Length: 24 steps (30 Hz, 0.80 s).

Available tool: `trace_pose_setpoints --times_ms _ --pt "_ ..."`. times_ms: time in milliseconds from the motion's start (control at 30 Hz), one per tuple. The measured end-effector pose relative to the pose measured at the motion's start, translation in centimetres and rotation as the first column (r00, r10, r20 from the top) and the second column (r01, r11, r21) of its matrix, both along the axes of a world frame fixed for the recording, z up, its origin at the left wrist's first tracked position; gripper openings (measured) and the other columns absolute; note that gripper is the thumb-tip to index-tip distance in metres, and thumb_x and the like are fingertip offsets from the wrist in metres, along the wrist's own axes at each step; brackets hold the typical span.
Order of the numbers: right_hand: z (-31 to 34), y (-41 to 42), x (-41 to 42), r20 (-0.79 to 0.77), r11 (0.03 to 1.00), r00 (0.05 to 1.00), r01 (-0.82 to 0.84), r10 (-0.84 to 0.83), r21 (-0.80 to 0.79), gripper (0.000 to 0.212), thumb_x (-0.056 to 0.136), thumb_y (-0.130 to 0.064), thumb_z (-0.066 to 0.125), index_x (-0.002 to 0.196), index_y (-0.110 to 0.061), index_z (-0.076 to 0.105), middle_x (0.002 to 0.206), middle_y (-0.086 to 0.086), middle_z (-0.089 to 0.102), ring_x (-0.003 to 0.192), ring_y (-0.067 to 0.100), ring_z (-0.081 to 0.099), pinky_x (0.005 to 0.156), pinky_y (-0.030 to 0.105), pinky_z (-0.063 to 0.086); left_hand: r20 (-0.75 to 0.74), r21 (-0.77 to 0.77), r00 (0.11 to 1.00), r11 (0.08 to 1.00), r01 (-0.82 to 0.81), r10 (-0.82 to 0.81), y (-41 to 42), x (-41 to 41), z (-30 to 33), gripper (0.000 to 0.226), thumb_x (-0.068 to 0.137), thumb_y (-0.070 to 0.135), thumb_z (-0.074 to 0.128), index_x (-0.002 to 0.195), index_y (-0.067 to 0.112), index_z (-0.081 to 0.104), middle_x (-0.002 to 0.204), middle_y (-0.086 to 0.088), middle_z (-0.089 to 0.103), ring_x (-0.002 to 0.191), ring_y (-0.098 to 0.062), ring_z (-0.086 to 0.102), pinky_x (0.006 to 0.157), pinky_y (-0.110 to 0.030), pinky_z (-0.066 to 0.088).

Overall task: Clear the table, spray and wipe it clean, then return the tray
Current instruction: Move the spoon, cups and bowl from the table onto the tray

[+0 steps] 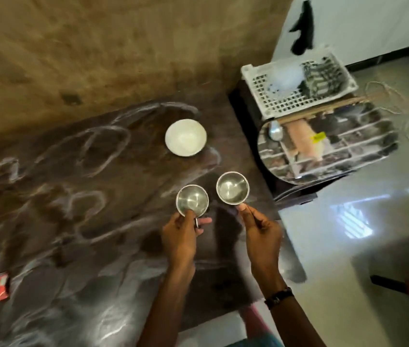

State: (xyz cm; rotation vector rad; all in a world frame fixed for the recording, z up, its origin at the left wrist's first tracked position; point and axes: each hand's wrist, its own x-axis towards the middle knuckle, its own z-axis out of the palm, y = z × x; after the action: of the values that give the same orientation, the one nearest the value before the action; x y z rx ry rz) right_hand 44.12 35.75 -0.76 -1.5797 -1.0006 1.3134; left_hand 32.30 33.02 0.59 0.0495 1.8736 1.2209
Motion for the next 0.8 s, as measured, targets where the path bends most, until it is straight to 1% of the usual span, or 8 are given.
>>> trace_pose_setpoints --times_ms 100,167,267,400,500,633,700,800 --pt "1.2 3.8 5.3 0.012 0.998 0.998 0.053 -0.054 0.043 0.02 0.089 -0.008 0.064 0.105 -0.018 0.07 0.1 -0.006 0.072 0.095 -0.008 0.065 0.081 0.009 0.05 0.022 0.047 0.999 0.998 0.044 -0.045 4.2 5.8 0.9 0.015 0.089 0.01 0.051 0.089 0.008 0.066 0.06 -0.002 0.072 0.061 -0.015 0.064 0.058 -0.023 0.048" --pt "1.5 6.3 8.7 0.018 0.993 0.994 0.102 -0.103 0.064 0.019 0.089 -0.012 0.066 0.107 -0.014 0.072 0.103 -0.003 0.073 0.099 0.0 0.066 0.084 0.016 0.052 0.037 0.082 0.997 0.994 0.067 -0.07 7.1 9.2 1.8 0.014 0.089 0.01 0.052 0.088 0.009 0.066 0.061 -0.003 0.073 0.057 -0.011 0.064 0.053 -0.018 0.048" --pt "1.6 9.9 12.4 0.03 0.982 0.983 0.177 -0.179 0.063 0.022 0.089 -0.016 0.067 0.109 -0.011 0.071 0.103 0.0 0.074 0.101 0.004 0.067 0.088 0.021 0.053 0.071 0.117 0.991 0.987 0.107 -0.116 11.0 13.1 2.6 0.015 0.088 0.009 0.053 0.093 0.005 0.066 0.069 -0.008 0.073 0.049 -0.004 0.061 0.048 -0.012 0.045" --pt "1.4 14.1 15.9 0.049 0.964 0.964 0.258 -0.262 0.07 0.026 0.088 -0.02 0.068 0.111 -0.008 0.071 0.104 0.002 0.073 0.101 0.006 0.067 0.091 0.027 0.053 0.093 0.115 0.982 0.981 0.155 -0.166 16.2 17.0 2.5 0.016 0.089 0.009 0.051 0.095 0.006 0.065 0.078 -0.012 0.074 0.058 -0.01 0.068 0.049 -0.015 0.048" --pt "0.4 16.4 17.7 0.064 0.949 0.947 0.312 -0.315 0.057 0.027 0.088 -0.022 0.069 0.111 -0.008 0.071 0.105 0.004 0.073 0.102 0.008 0.067 0.093 0.03 0.053 0.111 0.121 0.981 0.981 0.149 -0.162 19.7 18.5 1.8 0.015 0.088 0.005 0.049 0.083 0.009 0.063 0.073 -0.011 0.072 0.05 -0.008 0.065 0.046 -0.016 0.047" --pt "-0.9 19.0 18.9 0.106 0.952 0.947 0.302 -0.305 0.043 0.025 0.088 -0.023 0.069 0.109 -0.011 0.071 0.104 0.002 0.073 0.1 0.003 0.066 0.091 0.025 0.052 0.041 0.058 0.986 0.985 0.162 -0.164 22.9 19.0 -0.1 0.022 0.09 0.007 0.048 0.072 0.014 0.06 0.075 -0.009 0.073 0.05 -0.01 0.063 0.054 -0.022 0.051" --pt "-1.4 20.2 19.1 0.124 0.962 0.954 0.27 -0.273 0.042 0.023 0.088 -0.022 0.069 0.108 -0.011 0.072 0.104 0.002 0.073 0.098 0.001 0.065 0.089 0.021 0.051 0.034 0.027 0.985 0.985 0.168 -0.169 23.8 19.0 -1.1 0.018 0.089 0.008 0.047 0.08 0.008 0.063 0.08 -0.011 0.074 0.046 -0.007 0.058 0.048 -0.019 0.046" --pt "-1.7 21.7 19.1 0.154 0.967 0.954 0.25 -0.255 0.052 0.024 0.087 -0.023 0.069 0.108 -0.011 0.072 0.104 0.001 0.073 0.099 0.002 0.065 0.089 0.02 0.051 0.074 0.027 0.985 0.987 0.156 -0.157 24.5 19.0 -1.9 0.018 0.089 0.005 0.046 0.094 0.002 0.063 0.083 -0.012 0.073 0.05 -0.006 0.06 0.051 -0.017 0.05"
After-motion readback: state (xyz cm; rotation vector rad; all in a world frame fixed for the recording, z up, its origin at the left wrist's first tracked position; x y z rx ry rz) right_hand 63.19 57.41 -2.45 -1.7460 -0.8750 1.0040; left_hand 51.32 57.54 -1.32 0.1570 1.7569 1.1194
